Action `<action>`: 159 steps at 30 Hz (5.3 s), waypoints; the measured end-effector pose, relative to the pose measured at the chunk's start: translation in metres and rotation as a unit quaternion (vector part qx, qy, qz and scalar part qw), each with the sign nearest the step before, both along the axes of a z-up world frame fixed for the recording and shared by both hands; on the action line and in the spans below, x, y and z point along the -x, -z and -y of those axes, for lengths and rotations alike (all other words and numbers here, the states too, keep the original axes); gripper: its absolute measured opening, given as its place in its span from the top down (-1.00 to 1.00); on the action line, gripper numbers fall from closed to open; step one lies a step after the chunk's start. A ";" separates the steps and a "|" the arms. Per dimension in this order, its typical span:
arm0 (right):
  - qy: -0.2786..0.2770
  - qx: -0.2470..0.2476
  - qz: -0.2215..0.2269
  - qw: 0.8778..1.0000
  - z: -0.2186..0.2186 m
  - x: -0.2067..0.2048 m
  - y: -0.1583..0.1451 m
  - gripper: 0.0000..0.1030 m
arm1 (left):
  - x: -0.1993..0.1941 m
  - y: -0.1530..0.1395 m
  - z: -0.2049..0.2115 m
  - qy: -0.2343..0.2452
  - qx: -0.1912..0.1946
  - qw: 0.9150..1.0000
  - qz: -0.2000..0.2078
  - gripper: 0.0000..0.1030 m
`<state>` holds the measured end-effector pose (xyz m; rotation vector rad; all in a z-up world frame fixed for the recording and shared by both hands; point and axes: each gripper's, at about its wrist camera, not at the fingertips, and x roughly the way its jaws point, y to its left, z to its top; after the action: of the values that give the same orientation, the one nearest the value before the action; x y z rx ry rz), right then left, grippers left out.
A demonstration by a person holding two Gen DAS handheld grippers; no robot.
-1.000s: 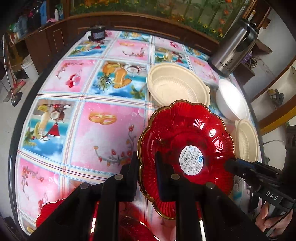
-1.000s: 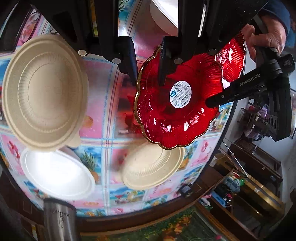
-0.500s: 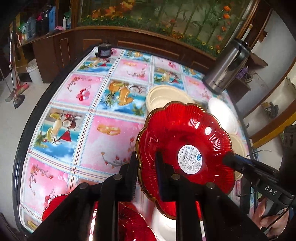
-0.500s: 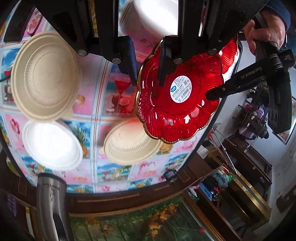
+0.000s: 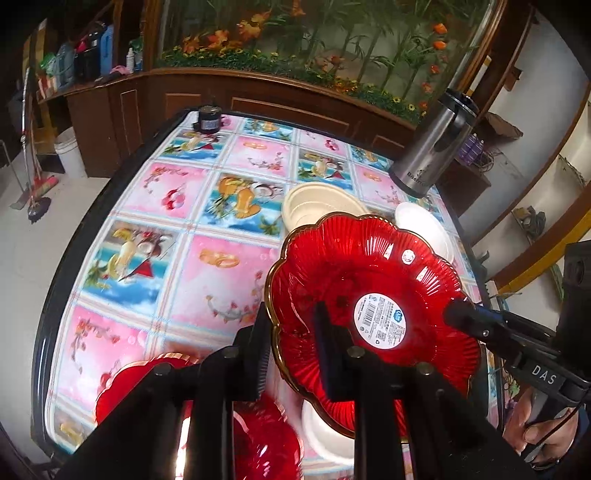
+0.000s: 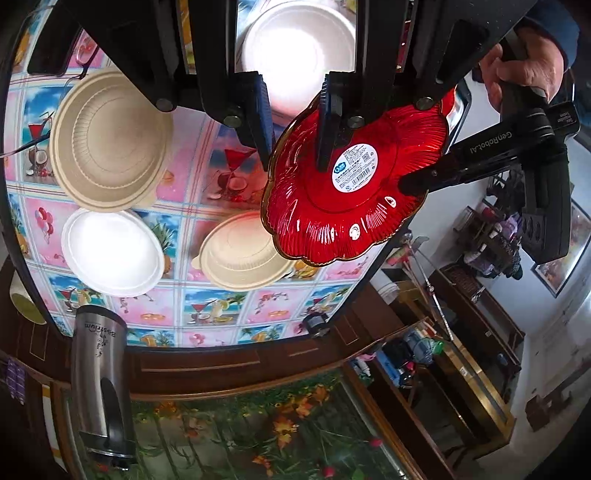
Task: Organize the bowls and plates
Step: 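Lift the sticker plate with the left tool and set it onto the large red plate, then grasp the rim of the white foam plate with the left tool, then carry the white foam plate with the left tool toward the red plate stack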
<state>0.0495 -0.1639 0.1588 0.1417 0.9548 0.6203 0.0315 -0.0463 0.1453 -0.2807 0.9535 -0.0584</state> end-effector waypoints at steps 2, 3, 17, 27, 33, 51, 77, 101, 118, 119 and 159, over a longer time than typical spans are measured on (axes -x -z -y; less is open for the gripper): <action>-0.011 0.006 -0.001 1.000 -0.007 0.006 0.003 0.55 | 0.013 0.003 -0.008 -0.008 0.001 1.000 -0.003 0.62; -0.018 0.008 -0.002 1.000 -0.011 0.009 0.005 0.55 | 0.021 0.005 -0.014 -0.015 0.004 1.000 -0.005 0.62; -0.143 0.063 -0.031 0.987 -0.097 0.067 0.048 0.54 | 0.120 0.058 -0.083 -0.107 0.041 0.992 -0.050 0.61; -0.181 0.097 -0.068 0.976 -0.132 0.084 0.088 0.54 | 0.143 0.084 -0.104 -0.129 0.038 0.988 -0.074 0.61; -0.185 0.110 -0.083 0.973 -0.143 0.085 0.105 0.54 | 0.142 0.094 -0.109 -0.127 0.026 0.988 -0.087 0.61; -0.181 0.094 -0.144 0.968 -0.157 0.078 0.116 -0.02 | 0.124 0.101 -0.109 -0.094 0.030 0.990 -0.102 0.02; -0.100 0.040 -0.143 0.984 -0.097 0.075 0.078 -0.41 | 0.129 0.081 -0.090 -0.059 0.027 0.995 -0.077 -0.55; 0.031 0.059 -0.098 0.993 0.054 0.092 0.060 -0.41 | 0.098 0.042 0.027 0.043 0.006 0.999 -0.032 -0.55; 0.028 0.010 -0.153 0.988 0.108 0.072 0.092 0.16 | 0.036 0.086 0.108 0.088 -0.102 0.985 -0.103 0.18; 0.026 0.011 -0.158 0.987 0.106 0.070 0.096 0.16 | 0.035 0.089 0.108 0.091 -0.100 0.985 -0.107 0.18; -0.041 0.018 -0.106 0.993 0.052 0.086 0.066 0.71 | 0.091 0.059 0.084 0.075 -0.075 0.992 -0.068 0.70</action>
<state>-0.0367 -0.2161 0.0931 0.1392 1.1808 0.6730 -0.0597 -0.1302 0.0862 -0.0743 1.1079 -0.1066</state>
